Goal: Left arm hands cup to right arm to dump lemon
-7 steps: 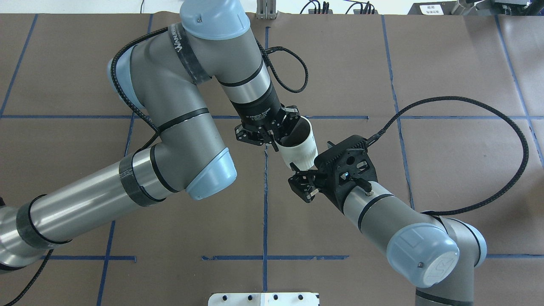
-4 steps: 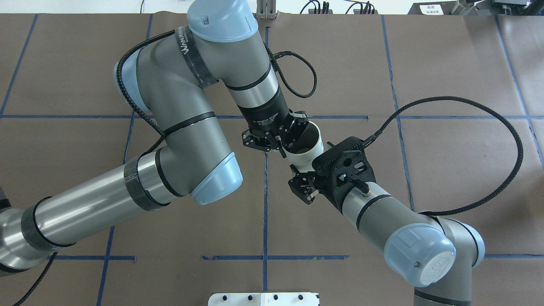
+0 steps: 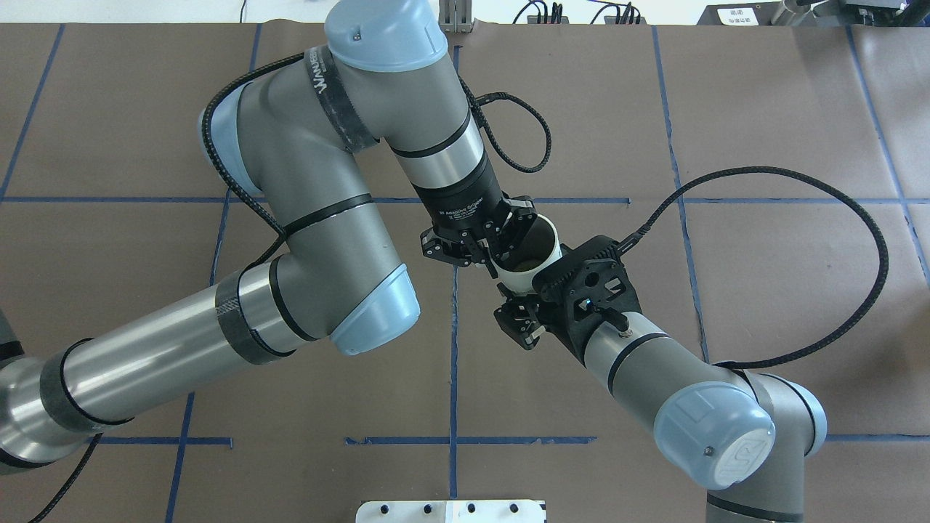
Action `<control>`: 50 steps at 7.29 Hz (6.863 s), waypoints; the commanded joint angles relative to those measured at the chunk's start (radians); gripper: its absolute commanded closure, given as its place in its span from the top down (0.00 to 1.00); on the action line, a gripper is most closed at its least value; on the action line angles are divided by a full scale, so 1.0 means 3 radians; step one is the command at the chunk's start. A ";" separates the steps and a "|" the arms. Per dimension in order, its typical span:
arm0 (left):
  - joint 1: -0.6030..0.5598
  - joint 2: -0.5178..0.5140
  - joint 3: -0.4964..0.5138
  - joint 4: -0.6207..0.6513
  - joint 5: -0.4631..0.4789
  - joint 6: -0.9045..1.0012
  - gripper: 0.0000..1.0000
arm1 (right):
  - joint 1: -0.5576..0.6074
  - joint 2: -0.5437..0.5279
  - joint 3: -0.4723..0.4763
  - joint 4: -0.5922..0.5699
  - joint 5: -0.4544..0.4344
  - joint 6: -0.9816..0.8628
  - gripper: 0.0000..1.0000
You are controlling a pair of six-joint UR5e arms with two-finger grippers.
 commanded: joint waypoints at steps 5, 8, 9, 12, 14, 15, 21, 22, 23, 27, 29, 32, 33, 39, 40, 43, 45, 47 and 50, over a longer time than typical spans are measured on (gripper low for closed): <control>0.0018 -0.0017 -0.0029 -0.0047 -0.0009 0.0001 0.99 | -0.0028 0.0001 -0.0002 0.0005 -0.0136 -0.0221 0.52; -0.0231 0.0115 -0.0360 -0.0037 0.0027 0.0001 1.00 | 0.0008 -0.0050 0.0028 0.0010 -0.0167 -0.0252 0.51; -0.0293 0.0263 -0.0549 -0.0032 0.0027 0.0001 1.00 | 0.0013 -0.0303 0.0140 0.0010 -0.0207 -0.0186 0.50; -0.0304 0.0524 -0.0806 -0.0006 0.0032 0.0001 1.00 | 0.0410 -0.1361 0.0366 0.0657 -0.0071 0.0290 0.48; -0.0304 0.0561 -0.0847 0.0004 0.0037 -0.0004 1.00 | 0.1368 -0.1797 0.0280 0.1169 0.1181 0.0290 0.48; -0.0304 0.0566 -0.0863 0.0004 0.0037 -0.0009 1.00 | 0.1621 -0.1961 0.0117 0.1546 0.1391 0.0295 0.48; -0.0304 0.0683 -0.0990 0.0004 0.0114 -0.0010 1.00 | 0.3517 -0.2321 -0.2429 0.4922 0.2929 0.2009 0.41; -0.0304 0.0683 -0.0991 0.0004 0.0109 -0.0010 1.00 | 0.3647 -0.2321 -0.2497 0.4975 0.3013 0.2342 0.43; -0.0304 0.0683 -0.0996 0.0004 0.0114 -0.0010 1.00 | 0.3724 -0.2285 -0.2538 0.4985 0.3029 0.2973 0.43; -0.0319 0.0729 -0.1042 0.0004 0.0109 -0.0010 1.00 | 0.3918 -0.2061 -0.2554 0.5210 0.3004 0.5086 0.47; -0.0319 0.0729 -0.1052 0.0004 0.0109 -0.0010 1.00 | 0.3955 -0.1963 -0.2777 0.5657 0.2882 0.6200 0.47; -0.0325 0.0729 -0.1078 0.0004 0.0114 -0.0010 1.00 | 0.3950 -0.1738 -0.3203 0.6202 0.2708 0.7516 0.51; -0.0325 0.0729 -0.1088 0.0009 0.0114 -0.0010 1.00 | 0.3955 -0.1743 -0.3254 0.6208 0.2666 0.7728 0.54; -0.0340 0.0730 -0.1144 0.0065 0.0109 -0.0010 1.00 | 0.3955 -0.1743 -0.3102 0.6356 0.2661 0.8014 0.56; -0.0340 0.0745 -0.1164 0.0081 0.0109 -0.0010 1.00 | 0.3940 -0.1733 -0.3030 0.6305 0.2671 0.7692 0.56; -0.0340 0.0801 -0.1206 0.0081 0.0109 -0.0010 1.00 | 0.3828 -0.1661 -0.2464 0.5398 0.2692 0.7204 0.56; -0.0340 0.0806 -0.1206 0.0081 0.0109 -0.0010 1.00 | 0.3726 -0.1600 -0.2131 0.4921 0.2625 0.7198 0.56; -0.0340 0.0806 -0.1200 0.0081 0.0109 -0.0010 1.00 | 0.3349 -0.1366 -0.2078 0.4614 0.2310 0.6726 0.56; -0.0365 0.0796 -0.1175 0.0081 0.0221 -0.0004 1.00 | 0.2694 -0.0952 -0.2073 0.4271 0.1854 0.5123 0.56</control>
